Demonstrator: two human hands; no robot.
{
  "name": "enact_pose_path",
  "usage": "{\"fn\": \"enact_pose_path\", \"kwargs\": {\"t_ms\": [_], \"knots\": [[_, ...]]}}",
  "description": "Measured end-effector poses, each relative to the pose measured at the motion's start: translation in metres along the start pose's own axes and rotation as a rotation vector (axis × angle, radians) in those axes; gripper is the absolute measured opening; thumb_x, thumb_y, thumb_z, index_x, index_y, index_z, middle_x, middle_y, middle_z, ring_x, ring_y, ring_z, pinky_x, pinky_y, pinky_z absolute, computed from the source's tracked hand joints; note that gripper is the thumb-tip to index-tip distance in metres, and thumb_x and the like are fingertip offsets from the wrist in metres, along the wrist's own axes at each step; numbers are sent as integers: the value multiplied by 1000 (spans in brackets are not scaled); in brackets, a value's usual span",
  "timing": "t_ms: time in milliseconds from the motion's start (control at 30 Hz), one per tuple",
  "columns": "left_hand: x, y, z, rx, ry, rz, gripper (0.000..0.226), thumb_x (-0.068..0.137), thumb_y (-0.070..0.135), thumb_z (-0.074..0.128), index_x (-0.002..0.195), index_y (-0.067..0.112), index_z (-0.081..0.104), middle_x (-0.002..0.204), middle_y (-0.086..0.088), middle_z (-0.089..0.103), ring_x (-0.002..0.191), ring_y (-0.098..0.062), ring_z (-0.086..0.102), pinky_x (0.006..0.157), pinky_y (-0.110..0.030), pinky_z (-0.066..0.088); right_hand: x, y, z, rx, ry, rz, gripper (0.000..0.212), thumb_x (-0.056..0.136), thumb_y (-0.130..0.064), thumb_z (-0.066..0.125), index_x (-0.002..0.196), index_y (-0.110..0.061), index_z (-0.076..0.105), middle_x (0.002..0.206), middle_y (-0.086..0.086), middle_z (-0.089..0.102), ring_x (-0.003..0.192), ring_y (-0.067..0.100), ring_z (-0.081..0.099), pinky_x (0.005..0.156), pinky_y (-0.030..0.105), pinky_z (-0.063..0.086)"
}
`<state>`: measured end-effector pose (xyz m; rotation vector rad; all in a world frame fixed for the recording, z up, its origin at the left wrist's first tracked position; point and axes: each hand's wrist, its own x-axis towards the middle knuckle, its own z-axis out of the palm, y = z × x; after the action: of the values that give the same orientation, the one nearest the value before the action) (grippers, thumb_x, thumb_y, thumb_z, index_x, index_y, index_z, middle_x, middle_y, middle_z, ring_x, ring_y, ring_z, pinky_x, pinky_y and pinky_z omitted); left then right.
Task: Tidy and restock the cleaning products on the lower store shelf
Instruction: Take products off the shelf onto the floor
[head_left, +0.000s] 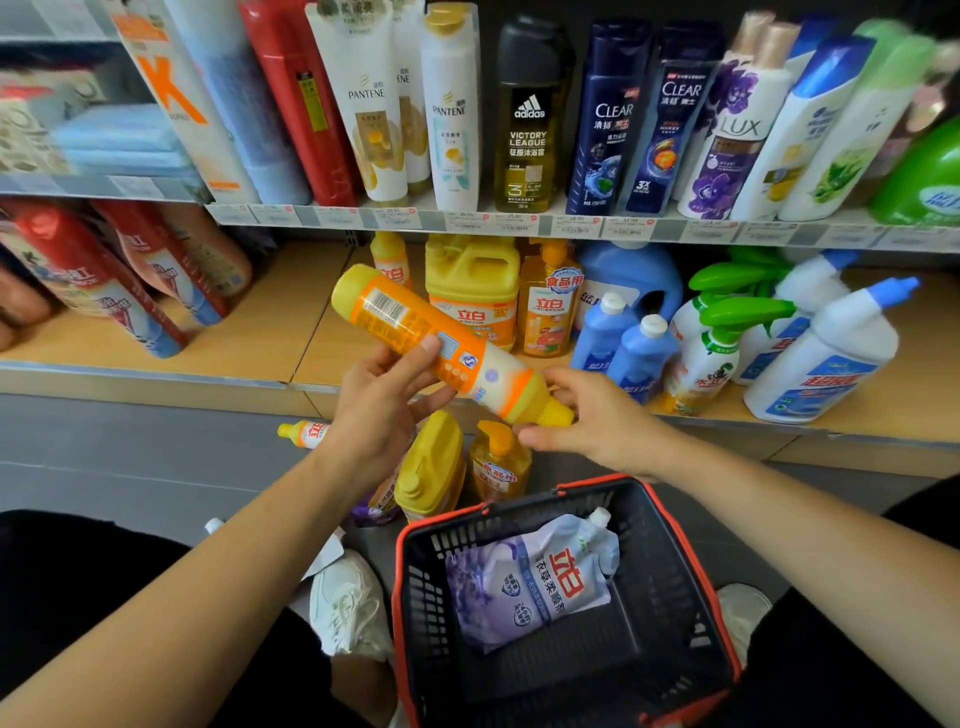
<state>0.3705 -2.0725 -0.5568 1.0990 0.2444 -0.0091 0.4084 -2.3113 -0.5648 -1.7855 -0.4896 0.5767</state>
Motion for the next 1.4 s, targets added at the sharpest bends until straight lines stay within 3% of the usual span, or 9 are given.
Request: {"fn": "enact_pose_path", "kwargs": {"t_ms": [200, 367, 533, 700, 767, 900, 1033, 1233, 1400], "knots": [[5, -8, -14, -94, 16, -64, 45, 85, 35, 75, 120, 10, 64, 118, -11, 75, 108, -24, 73, 78, -28, 61, 7, -7, 1, 80, 283, -109, 36, 78, -11, 80, 101, -17, 53, 87, 7, 75, 76, 25, 75, 67, 33, 62], [5, -9, -25, 397, -11, -166, 45, 86, 50, 70, 113, 13, 70, 107, -2, 78, 101, -23, 75, 70, -26, 59, 14, -21, -4, 39, 436, -229, 34, 82, -32, 72, 98, -6, 58, 73, 8, 71, 60, 19, 70, 56, 30, 59], [5, -17, -35, 828, 126, 200, 20, 82, 31, 84, 92, 17, 73, 87, -1, 75, 78, -5, 68, 69, -20, 51, 27, -40, -14, -121, 484, -260, 18, 92, -21, 69, 97, -6, 61, 68, 5, 67, 50, 7, 61, 49, 24, 53], [11, -3, -39, 1073, -85, 391, 62, 78, 44, 84, 132, 28, 58, 123, 13, 63, 111, -4, 58, 87, -27, 52, 52, -66, 0, -238, 354, -317, 24, 93, -23, 67, 95, 1, 60, 75, 16, 63, 61, 14, 62, 52, 28, 52], [16, 4, -43, 1091, -158, 393, 66, 79, 48, 82, 137, 30, 56, 124, 15, 64, 110, -4, 60, 88, -32, 55, 66, -74, 10, -258, 282, -336, 25, 93, -26, 67, 95, -2, 62, 83, 19, 64, 74, 27, 62, 61, 38, 53], [32, 11, -62, 1150, -92, 351, 64, 75, 57, 80, 130, 33, 56, 116, 15, 67, 106, -6, 64, 88, -43, 59, 103, -80, 27, -283, 204, -347, 20, 90, -29, 70, 100, -12, 64, 86, 16, 65, 75, 17, 56, 67, 44, 53], [58, 12, -92, 1106, 134, 247, 56, 78, 42, 84, 124, 23, 59, 111, 5, 68, 104, -16, 64, 89, -49, 56, 152, -66, 39, -309, 195, -287, 29, 85, -24, 77, 111, -20, 65, 79, 6, 63, 68, 11, 52, 66, 35, 49], [110, 19, -134, 751, 380, 133, 52, 82, 25, 84, 123, 9, 57, 114, -7, 67, 106, -26, 65, 95, -47, 56, 227, -14, 66, -317, 271, -134, 34, 81, -16, 80, 112, -17, 64, 97, -3, 64, 70, 8, 58, 63, 13, 46], [149, 8, -157, 571, 509, 171, 49, 85, 19, 82, 121, 7, 52, 115, -7, 65, 103, -21, 64, 95, -44, 55, 289, 22, 88, -253, 300, 9, 71, 82, -21, 80, 143, -16, 44, 134, 3, 55, 113, 19, 59, 91, 30, 48]]}}
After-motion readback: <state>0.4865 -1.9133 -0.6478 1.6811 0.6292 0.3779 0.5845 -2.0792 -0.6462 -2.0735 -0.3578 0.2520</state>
